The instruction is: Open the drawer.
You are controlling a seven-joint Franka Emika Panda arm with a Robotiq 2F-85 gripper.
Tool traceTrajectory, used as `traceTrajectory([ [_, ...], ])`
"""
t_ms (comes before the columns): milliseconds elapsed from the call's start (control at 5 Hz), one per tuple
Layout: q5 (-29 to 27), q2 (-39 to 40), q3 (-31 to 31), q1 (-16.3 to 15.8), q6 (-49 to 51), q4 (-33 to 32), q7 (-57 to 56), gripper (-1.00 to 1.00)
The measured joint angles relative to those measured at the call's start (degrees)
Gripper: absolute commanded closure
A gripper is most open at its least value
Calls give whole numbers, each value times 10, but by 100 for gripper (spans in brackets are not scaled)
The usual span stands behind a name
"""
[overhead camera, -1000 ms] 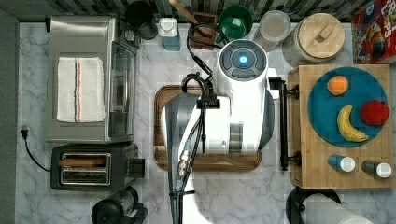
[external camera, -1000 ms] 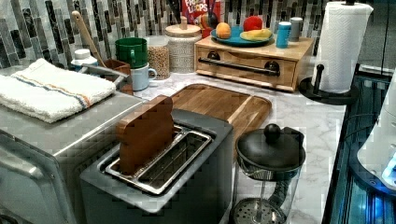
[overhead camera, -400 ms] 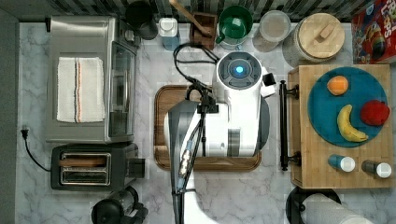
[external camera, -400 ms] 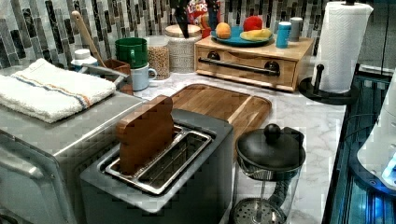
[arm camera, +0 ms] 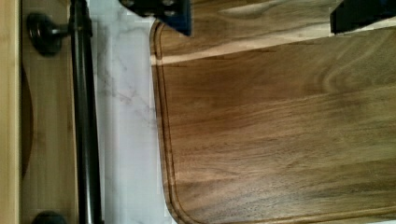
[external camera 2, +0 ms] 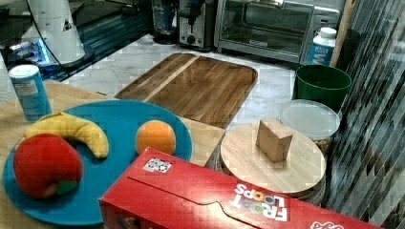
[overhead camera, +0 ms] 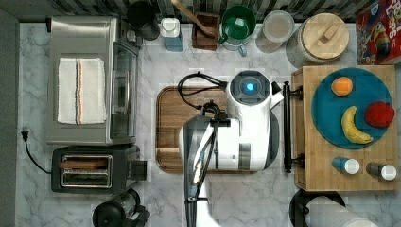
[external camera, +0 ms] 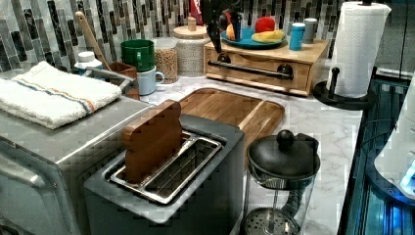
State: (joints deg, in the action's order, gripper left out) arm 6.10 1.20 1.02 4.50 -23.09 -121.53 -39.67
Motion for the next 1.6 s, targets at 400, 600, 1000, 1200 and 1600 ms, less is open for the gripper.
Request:
traceTrajectory([
  [400, 44, -19, 4, 23, -106, -57, -79, -100],
  [600, 50, -30, 15, 27, -116, -69, -105, -100],
  [1000, 57, -25, 40, 35, -200, -72, -177, -100],
  [1200, 58, -17, 59, 45, -207, -72, -185, -100],
  [1600, 58, 22, 72, 84, -276, -82, -186, -100],
])
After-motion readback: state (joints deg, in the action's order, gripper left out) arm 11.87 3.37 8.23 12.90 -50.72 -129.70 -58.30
